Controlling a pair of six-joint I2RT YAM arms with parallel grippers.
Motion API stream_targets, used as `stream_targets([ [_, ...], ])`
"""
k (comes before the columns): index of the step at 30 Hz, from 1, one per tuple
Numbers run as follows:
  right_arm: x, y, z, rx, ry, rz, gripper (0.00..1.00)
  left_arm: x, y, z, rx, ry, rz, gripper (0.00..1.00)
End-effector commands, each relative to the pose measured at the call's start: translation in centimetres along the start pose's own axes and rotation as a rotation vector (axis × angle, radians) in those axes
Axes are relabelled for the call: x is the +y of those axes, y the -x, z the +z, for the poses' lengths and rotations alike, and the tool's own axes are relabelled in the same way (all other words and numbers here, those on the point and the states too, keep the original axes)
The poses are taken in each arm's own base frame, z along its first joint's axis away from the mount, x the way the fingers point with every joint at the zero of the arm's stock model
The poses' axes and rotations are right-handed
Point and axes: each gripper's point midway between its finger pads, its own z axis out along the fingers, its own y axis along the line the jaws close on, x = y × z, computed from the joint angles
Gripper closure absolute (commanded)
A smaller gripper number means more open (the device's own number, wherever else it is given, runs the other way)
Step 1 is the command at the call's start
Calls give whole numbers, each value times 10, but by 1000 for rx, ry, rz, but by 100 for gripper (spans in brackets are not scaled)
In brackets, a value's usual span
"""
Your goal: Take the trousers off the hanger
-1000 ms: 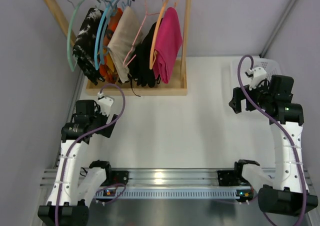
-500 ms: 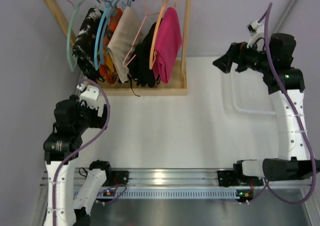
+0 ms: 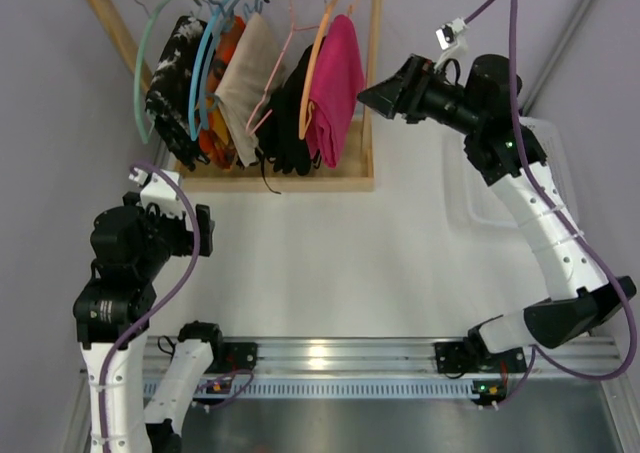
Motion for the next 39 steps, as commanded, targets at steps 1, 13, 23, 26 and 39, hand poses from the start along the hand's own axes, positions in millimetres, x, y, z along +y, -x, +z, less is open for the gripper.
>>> stream_targets([
  [1,47,30,17,-140,90,98,22,3,16,-9,-61,28,-29,1],
  [13,57,2,99,-110,143,231,46,-6,5,-3,-36,-15,-76,1],
  [23,68,7,118,-146,166,206,47,-11,-13,-2,-18,-34,-75,1],
  [26,66,8,122,-153,153,207,46,-12,-16,-1,-14,-36,-74,1],
  [39,70,11,149,-207,216,230,46,-19,-14,0,-15,-71,-116,1],
])
